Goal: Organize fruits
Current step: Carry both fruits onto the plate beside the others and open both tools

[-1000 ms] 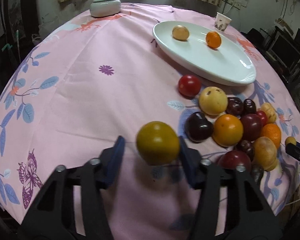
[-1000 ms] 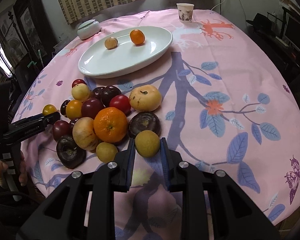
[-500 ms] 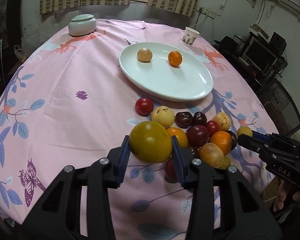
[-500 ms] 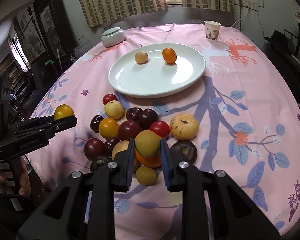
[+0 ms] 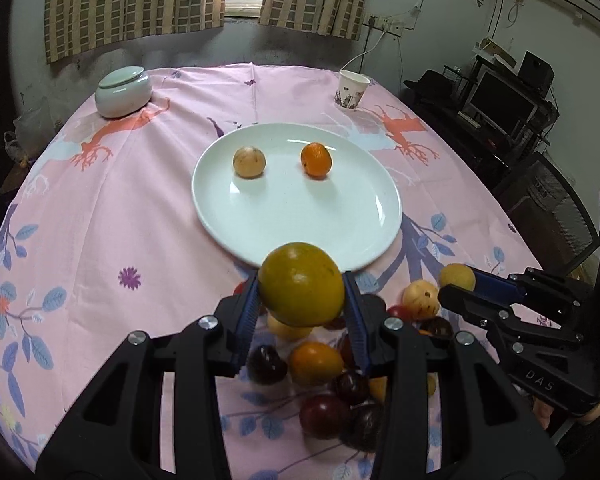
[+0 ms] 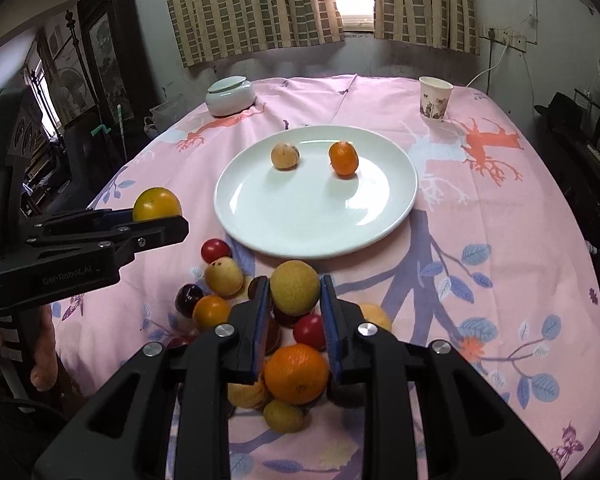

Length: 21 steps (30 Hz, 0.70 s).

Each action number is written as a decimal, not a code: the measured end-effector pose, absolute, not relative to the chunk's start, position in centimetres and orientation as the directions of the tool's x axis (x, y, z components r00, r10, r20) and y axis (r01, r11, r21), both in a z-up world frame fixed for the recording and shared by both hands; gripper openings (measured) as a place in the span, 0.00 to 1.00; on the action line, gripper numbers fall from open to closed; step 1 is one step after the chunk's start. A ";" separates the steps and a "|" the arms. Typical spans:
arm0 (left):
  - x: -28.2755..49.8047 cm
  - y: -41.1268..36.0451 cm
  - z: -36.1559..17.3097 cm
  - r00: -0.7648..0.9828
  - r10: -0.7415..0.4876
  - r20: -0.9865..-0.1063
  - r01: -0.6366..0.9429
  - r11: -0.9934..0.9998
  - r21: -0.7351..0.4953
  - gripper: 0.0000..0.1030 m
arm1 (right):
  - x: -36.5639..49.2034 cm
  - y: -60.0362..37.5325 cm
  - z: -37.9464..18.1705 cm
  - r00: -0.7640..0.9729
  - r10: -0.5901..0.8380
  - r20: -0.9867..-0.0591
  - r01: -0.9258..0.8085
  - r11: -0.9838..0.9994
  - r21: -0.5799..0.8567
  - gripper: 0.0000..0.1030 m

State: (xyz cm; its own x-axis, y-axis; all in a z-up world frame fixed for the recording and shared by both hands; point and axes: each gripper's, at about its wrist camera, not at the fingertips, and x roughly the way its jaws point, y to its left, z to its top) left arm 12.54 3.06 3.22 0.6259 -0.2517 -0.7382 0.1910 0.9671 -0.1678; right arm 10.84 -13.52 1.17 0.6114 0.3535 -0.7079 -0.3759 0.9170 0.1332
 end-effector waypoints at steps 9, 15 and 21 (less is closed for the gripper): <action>25.3 1.1 3.7 0.562 -0.285 -0.777 0.221 0.956 -0.191 0.40 | 22.4 -13.0 2.0 0.646 0.342 -0.682 -0.385 0.918 0.095 0.24; 31.9 0.9 0.0 0.505 -0.273 -0.819 0.167 0.962 -0.218 0.40 | 29.4 -12.7 -1.5 0.578 0.309 -0.755 -0.346 0.931 0.116 0.24; 34.7 0.5 -2.0 0.476 -0.280 -0.833 0.165 0.960 -0.228 0.40 | 31.8 -13.2 -3.7 0.557 0.284 -0.780 -0.311 0.943 0.121 0.24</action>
State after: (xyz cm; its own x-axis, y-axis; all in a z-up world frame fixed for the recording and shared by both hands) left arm 34.66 0.49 -2.03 0.4764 -0.2801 -0.8334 0.1652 0.9595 -0.2281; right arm 31.77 -13.16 -3.71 0.5569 0.2840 -0.7805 -0.3106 0.9427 0.1214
